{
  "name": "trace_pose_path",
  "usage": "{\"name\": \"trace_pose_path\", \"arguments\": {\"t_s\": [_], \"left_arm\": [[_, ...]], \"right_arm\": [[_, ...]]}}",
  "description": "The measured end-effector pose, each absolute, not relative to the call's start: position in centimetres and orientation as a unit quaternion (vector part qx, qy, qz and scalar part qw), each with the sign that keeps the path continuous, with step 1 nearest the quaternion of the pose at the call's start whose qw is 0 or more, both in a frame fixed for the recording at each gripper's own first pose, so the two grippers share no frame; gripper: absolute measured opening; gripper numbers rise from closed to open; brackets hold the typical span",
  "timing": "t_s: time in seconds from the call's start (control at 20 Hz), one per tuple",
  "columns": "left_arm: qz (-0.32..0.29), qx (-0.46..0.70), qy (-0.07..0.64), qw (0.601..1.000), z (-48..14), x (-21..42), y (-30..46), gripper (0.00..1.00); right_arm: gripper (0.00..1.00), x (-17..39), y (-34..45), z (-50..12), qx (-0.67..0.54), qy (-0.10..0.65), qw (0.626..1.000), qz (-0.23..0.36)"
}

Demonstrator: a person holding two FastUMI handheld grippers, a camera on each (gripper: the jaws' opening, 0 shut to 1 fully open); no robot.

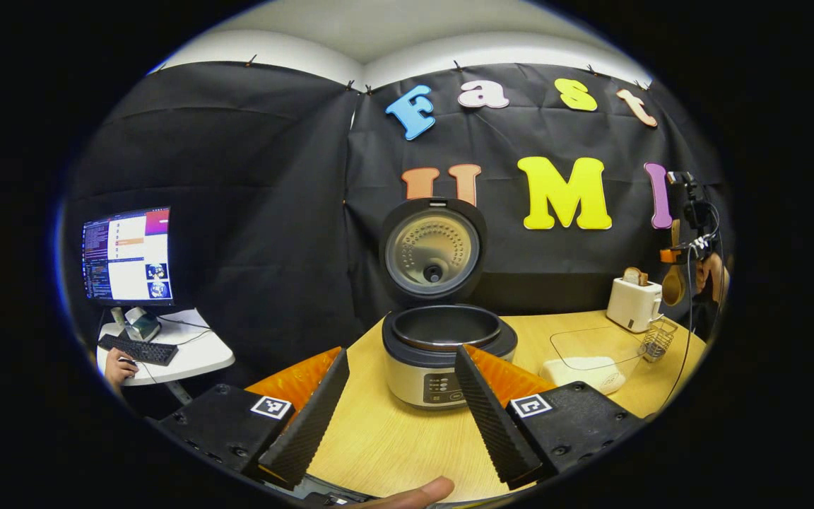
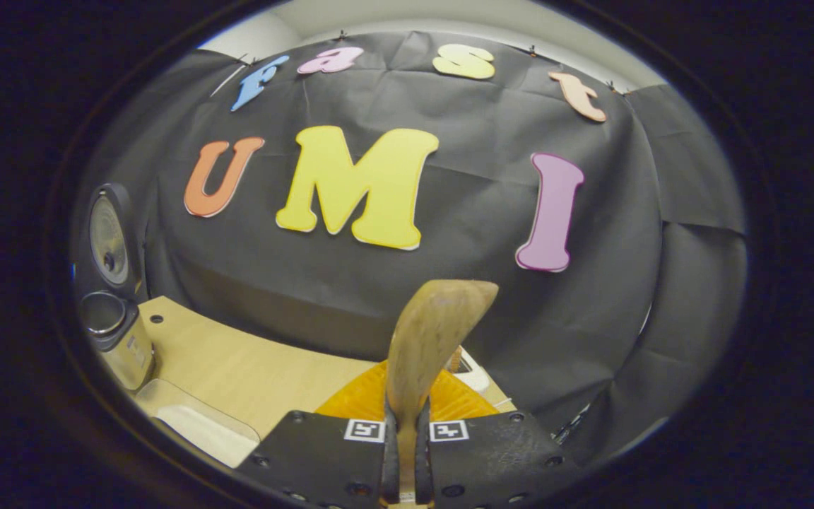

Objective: Close the left gripper, press the button to open the rice cooker; take a wooden spoon from the chopstick holder with the right hand, scoop a spoonful of rice and pour it into the rice cooker, then put the wooden spoon back into the chopstick holder.

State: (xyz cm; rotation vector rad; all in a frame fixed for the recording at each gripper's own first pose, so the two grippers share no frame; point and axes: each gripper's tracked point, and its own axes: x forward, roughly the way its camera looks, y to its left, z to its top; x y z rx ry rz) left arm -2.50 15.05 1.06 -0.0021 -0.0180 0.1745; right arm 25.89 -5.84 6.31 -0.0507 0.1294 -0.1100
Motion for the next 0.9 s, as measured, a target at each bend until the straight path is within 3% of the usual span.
{"name": "trace_pose_path", "arguments": {"t_s": [0.3,0.55,0.75,0.8,0.9], "left_arm": [[0.084,0.003,-0.010,0.996,1.2,-2.6,14.6,0.96],[0.083,0.002,-0.009,0.997,1.1,-2.5,14.6,0.97],[0.082,0.004,-0.007,0.997,1.0,-2.4,14.4,0.96],[0.082,0.005,-0.007,0.997,1.0,-2.4,14.4,0.96],[0.081,0.005,-0.010,0.997,1.2,-2.5,14.2,0.96]], "right_arm": [[0.08,27.0,-7.1,2.0,0.003,0.096,0.994,-0.051],[0.15,27.7,-8.0,-0.3,0.042,0.113,0.992,-0.046],[0.28,27.6,-8.6,-0.9,0.045,0.121,0.990,-0.057],[0.42,27.5,-9.1,-0.5,0.039,0.118,0.990,-0.066],[0.55,27.0,-9.9,0.3,0.024,0.107,0.990,-0.083]]}}
